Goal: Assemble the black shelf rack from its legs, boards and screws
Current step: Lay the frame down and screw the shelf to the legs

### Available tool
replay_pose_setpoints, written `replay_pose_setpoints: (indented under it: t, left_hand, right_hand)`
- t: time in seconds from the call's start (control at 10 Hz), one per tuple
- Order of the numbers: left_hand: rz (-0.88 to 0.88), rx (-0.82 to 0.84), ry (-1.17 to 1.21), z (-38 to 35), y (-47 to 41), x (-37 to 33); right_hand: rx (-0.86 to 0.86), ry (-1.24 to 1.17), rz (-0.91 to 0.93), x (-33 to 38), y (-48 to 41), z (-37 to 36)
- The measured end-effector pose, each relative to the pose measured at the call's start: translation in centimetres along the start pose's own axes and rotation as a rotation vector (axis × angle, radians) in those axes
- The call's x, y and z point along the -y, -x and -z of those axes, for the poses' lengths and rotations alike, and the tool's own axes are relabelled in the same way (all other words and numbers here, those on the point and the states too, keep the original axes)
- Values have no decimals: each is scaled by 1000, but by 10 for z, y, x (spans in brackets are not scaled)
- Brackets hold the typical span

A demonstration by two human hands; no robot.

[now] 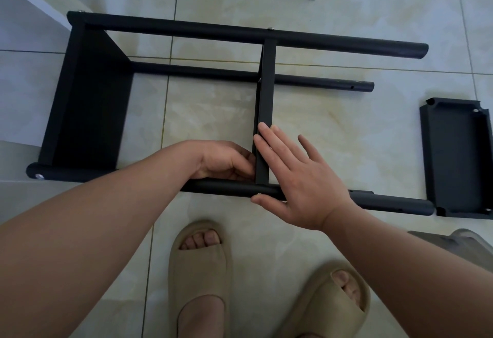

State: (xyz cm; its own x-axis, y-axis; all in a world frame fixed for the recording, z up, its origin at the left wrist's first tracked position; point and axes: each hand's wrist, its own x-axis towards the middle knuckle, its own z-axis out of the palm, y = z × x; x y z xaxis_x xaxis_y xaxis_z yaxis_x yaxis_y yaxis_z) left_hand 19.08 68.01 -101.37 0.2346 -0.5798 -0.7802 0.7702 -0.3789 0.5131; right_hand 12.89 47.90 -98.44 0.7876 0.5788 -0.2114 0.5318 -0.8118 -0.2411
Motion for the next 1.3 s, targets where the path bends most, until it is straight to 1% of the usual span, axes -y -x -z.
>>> replay_pose_setpoints:
  t: [0.2,0.4,0.5,0.6,0.7,0.8,1.0,1.2,1.3]
  left_hand:
    - [15,-23,-54,1,-1,1]
    - [-4,1,22,2,-1,2]
    - [8,14,-5,0,-1,0]
    - [26,-8,-79,-1,-1,-1]
    - [13,-56,-89,-1,-3,0]
    - [-11,-68,-68,-2,-4,1]
    - [-38,-41,-10,0,-5,2]
    - [-8,19,24,2,-6,3]
    - [29,33,-48,2,-6,3]
  right_hand:
    - [-6,-1,4,1,0,-1]
    - [-7,-2,1,0,0,-1]
    - [-7,-4,1,0,0,-1]
    - [-5,-5,-1,1,0,0]
    - [-1,-1,-1,0,0,0]
    - [-7,-6,1,0,0,-1]
    - [-10,-1,0,1,0,-1]
    - [-13,1,-1,0,0,-2]
    - [-19,-4,-2,0,0,-2]
